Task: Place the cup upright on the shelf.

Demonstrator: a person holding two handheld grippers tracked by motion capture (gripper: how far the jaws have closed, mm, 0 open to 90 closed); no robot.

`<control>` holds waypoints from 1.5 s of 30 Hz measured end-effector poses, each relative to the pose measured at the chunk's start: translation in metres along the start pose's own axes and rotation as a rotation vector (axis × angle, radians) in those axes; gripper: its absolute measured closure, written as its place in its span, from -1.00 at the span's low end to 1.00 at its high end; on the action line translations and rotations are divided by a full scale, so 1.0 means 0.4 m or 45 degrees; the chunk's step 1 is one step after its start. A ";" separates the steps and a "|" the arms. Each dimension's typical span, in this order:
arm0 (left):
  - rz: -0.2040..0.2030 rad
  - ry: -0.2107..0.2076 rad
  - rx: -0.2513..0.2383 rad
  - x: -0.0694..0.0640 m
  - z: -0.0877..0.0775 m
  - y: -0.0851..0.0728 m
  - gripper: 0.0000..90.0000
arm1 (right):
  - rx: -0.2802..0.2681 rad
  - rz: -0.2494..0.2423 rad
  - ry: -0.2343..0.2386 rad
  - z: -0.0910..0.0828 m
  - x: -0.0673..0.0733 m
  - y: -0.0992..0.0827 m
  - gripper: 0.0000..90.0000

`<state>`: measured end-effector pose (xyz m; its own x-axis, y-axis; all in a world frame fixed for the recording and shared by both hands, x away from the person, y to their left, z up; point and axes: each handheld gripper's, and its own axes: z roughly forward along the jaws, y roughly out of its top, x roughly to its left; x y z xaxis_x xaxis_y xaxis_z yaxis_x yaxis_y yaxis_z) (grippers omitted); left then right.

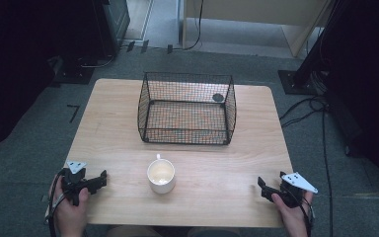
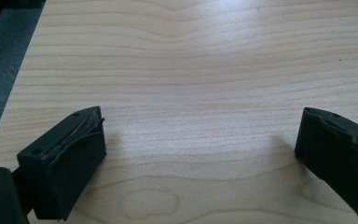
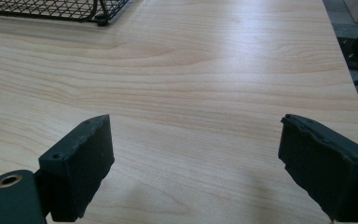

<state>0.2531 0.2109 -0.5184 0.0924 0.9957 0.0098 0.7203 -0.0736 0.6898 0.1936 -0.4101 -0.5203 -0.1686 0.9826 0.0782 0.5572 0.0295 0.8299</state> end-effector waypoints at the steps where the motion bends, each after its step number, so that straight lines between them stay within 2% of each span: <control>1: 0.000 0.000 0.000 0.000 0.000 0.000 -0.96 | 0.001 0.004 0.009 0.000 0.003 0.002 -0.77; 4: 0.000 0.000 0.000 0.000 0.000 0.000 -0.96 | -0.011 -0.019 0.024 0.000 0.024 0.014 -0.71; 7: 0.000 0.000 0.000 0.000 0.000 0.000 -0.96 | -0.025 -0.057 0.062 0.000 0.061 0.033 -0.70; 15: 0.000 0.000 0.000 0.000 0.000 0.000 -0.96 | -0.038 -0.188 0.205 0.006 0.194 0.092 -0.70; 27: 0.000 0.000 0.000 0.000 0.000 0.000 -0.96 | -0.083 -0.274 0.368 0.027 0.340 0.147 -0.59; 28: 0.000 0.000 0.000 0.000 0.000 0.000 -0.96 | -0.083 -0.274 0.368 0.027 0.340 0.147 -0.59; 29: 0.000 0.000 0.000 0.000 0.000 0.000 -0.96 | -0.092 -0.286 0.397 0.033 0.362 0.152 -0.53; 30: 0.000 0.000 0.000 0.000 0.000 0.000 -0.96 | -0.092 -0.286 0.397 0.033 0.362 0.152 -0.53; 31: -0.001 0.000 0.000 0.000 0.000 0.000 -0.96 | -0.101 -0.300 0.440 0.040 0.385 0.157 -0.46; 37: 0.000 0.000 0.000 0.000 0.000 0.000 -0.96 | -0.094 -0.342 0.529 0.066 0.451 0.156 -0.27; 45: 0.000 -0.001 0.000 0.000 0.000 0.000 -0.96 | -0.112 -0.334 0.615 0.089 0.503 0.179 -0.04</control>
<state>0.2530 0.2109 -0.5185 0.0925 0.9957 0.0093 0.7204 -0.0734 0.6896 0.2287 -0.2036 -0.4648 -0.6574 0.7481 0.0902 0.3802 0.2259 0.8969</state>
